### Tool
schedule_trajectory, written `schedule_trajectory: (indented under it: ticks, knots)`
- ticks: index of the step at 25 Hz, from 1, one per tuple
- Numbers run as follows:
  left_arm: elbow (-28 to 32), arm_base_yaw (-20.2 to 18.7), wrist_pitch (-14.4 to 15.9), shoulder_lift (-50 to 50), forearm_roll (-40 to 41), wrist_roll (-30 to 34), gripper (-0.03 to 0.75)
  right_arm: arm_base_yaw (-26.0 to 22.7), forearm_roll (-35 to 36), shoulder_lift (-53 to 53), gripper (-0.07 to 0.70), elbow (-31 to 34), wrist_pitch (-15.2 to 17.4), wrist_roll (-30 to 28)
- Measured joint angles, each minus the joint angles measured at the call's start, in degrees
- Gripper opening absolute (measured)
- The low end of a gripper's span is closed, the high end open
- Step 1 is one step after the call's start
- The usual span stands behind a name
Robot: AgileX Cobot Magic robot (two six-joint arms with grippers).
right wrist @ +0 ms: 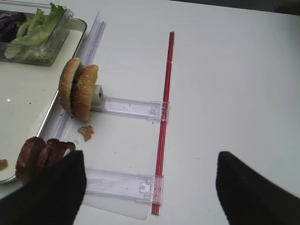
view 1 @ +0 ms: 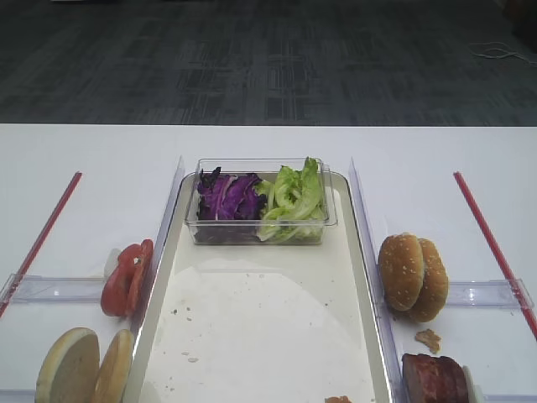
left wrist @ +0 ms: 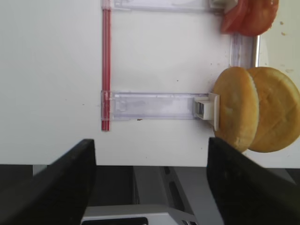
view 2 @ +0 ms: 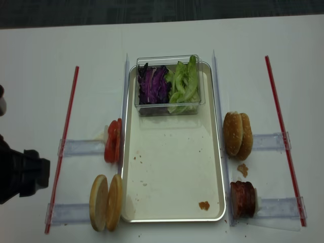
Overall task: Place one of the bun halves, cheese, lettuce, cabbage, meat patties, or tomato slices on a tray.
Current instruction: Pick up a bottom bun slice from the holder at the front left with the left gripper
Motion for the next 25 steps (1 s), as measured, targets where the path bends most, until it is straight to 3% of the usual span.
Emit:
schedule_trajectory:
  ticks: [10,25]
  knots:
    - [0.0,-0.08,-0.82,7.56,-2.61,2.62,0.449,0.0,0.0,0.0,0.578,0.0,0.0,0.0]
    - [0.0,-0.21,-1.02,8.03,-5.33,0.75,0.448,0.0,0.0,0.0,0.578,0.0,0.0,0.0]
